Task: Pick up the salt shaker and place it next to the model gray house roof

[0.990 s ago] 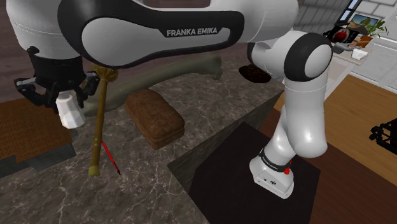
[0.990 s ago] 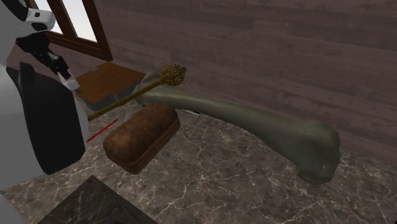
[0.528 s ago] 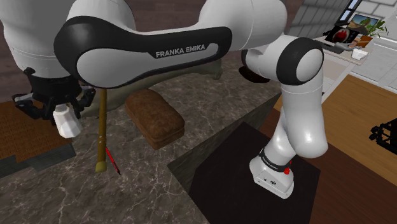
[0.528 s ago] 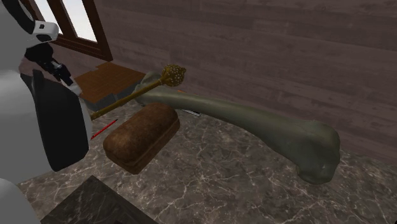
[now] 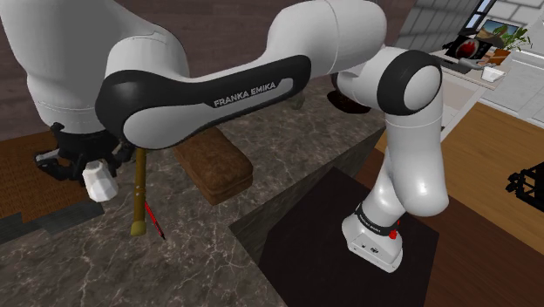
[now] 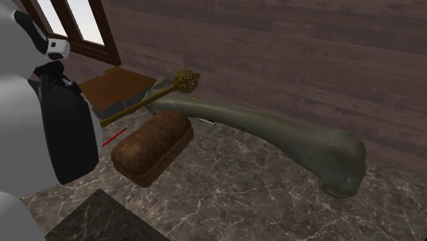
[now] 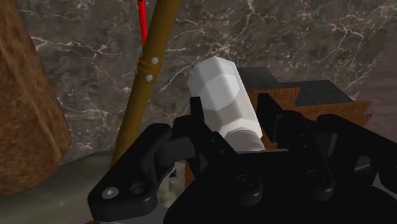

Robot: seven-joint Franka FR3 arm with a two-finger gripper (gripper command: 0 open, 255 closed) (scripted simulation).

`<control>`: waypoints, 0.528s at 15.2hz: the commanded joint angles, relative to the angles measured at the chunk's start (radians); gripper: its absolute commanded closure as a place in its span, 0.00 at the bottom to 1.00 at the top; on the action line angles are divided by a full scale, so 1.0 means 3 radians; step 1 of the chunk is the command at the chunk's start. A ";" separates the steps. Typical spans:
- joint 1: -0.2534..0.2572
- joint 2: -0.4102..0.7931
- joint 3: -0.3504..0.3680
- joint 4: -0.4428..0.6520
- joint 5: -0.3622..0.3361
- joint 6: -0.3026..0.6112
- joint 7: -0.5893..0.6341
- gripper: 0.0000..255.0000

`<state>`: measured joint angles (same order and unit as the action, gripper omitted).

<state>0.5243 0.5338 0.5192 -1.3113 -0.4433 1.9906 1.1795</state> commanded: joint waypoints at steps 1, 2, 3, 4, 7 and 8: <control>-0.0010 0.0006 -0.0006 -0.0077 -0.0012 0.0081 0.0022 1.00; -0.0015 0.0010 -0.0010 -0.0115 -0.0020 0.0121 0.0033 1.00; -0.0019 0.0015 -0.0014 -0.0152 -0.0027 0.0161 0.0044 1.00; -0.0022 0.0021 -0.0018 -0.0187 -0.0035 0.0200 0.0056 1.00; -0.0030 0.0044 -0.0032 -0.0287 -0.0063 0.0316 0.0091 1.00; -0.0032 0.0053 -0.0038 -0.0317 -0.0073 0.0353 0.0103 1.00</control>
<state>0.5143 0.5445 0.5099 -1.4011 -0.4614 2.0860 1.2071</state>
